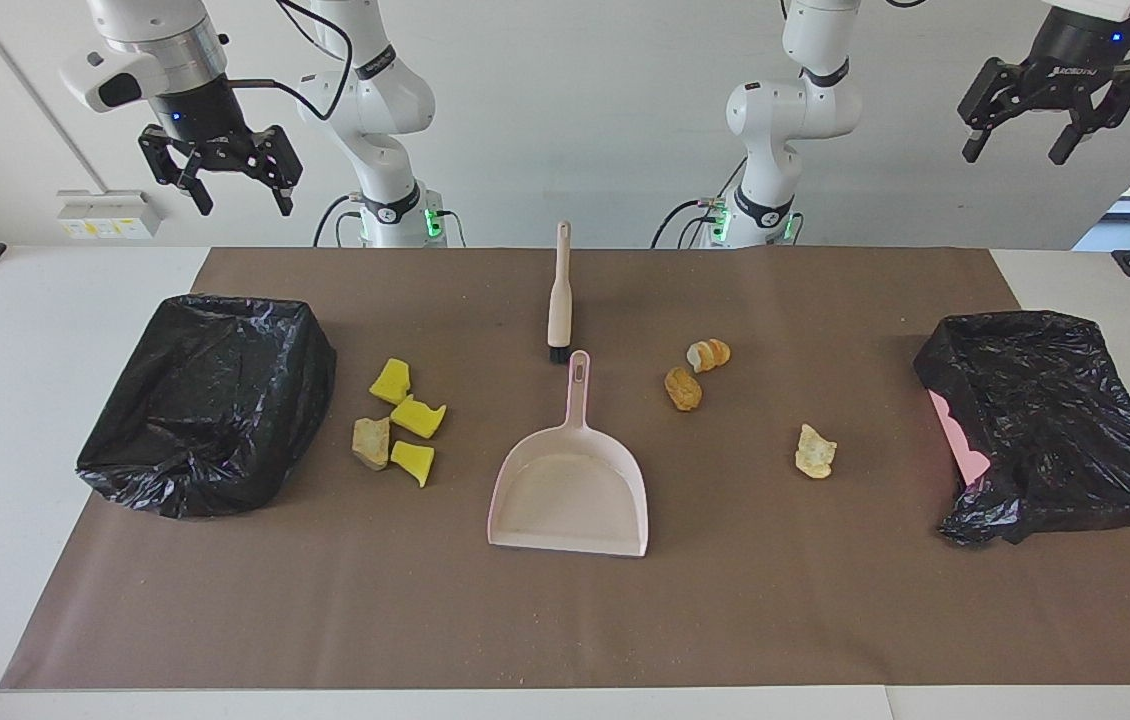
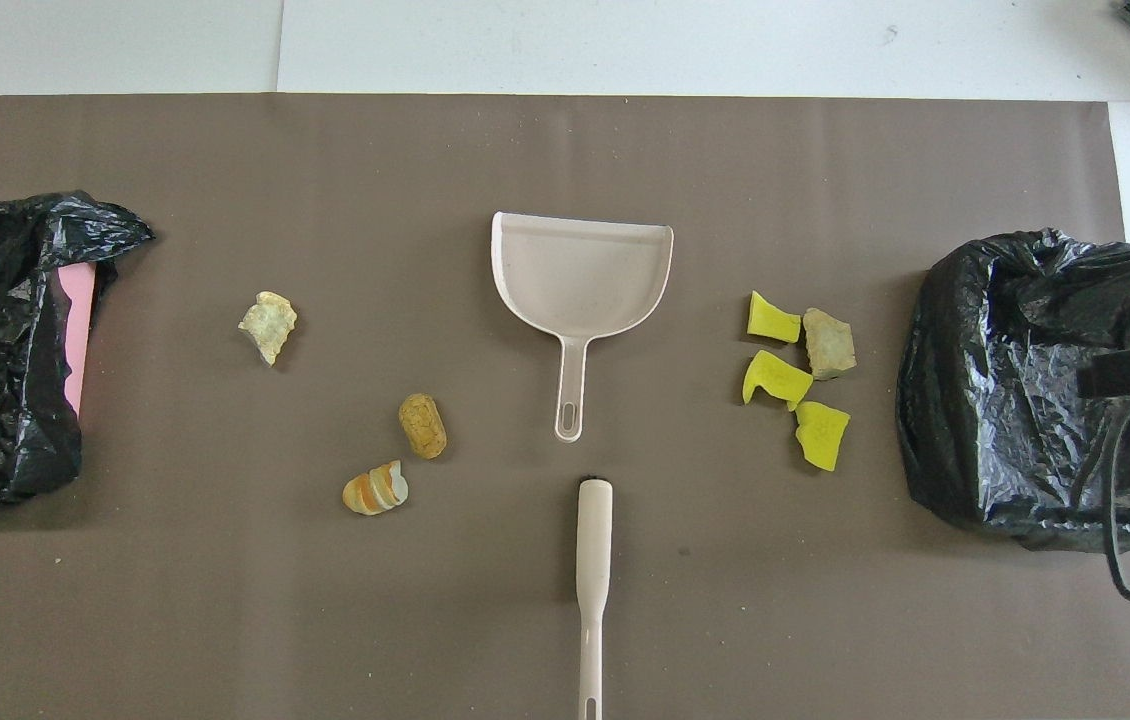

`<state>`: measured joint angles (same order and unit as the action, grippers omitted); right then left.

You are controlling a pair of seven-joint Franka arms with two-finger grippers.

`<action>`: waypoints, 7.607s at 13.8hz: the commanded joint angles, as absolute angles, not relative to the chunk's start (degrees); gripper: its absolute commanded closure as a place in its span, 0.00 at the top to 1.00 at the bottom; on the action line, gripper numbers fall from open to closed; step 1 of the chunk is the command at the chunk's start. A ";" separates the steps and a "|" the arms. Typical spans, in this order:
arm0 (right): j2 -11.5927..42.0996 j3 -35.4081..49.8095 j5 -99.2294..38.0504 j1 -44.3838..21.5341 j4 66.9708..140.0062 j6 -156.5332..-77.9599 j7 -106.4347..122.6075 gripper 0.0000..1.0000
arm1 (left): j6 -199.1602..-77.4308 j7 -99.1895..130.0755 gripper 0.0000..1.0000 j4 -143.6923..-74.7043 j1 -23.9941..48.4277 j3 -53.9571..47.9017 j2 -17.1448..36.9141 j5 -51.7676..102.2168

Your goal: Sweep and dump trash in bin

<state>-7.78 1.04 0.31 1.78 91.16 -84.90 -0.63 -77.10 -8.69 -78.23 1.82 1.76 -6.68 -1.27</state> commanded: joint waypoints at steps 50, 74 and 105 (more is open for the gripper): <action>-2.48 1.32 -0.79 -6.06 98.35 -98.42 -4.48 1.00 | -116.44 38.74 1.00 -129.55 45.86 -10.46 -11.09 7.73; 15.99 1.32 -0.62 -19.06 89.83 -110.48 -24.07 1.00 | -126.65 44.91 0.00 -132.19 53.00 -10.63 -1.41 7.12; 25.66 1.67 -4.31 -31.29 93.78 -115.58 -34.01 0.00 | -116.36 3.52 0.00 -118.56 -5.89 -10.11 4.04 -12.04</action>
<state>26.89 1.57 -3.84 -30.85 92.79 -116.64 -33.19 -115.29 4.22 -119.82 -5.01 -9.29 2.54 -10.93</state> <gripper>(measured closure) 0.366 0.740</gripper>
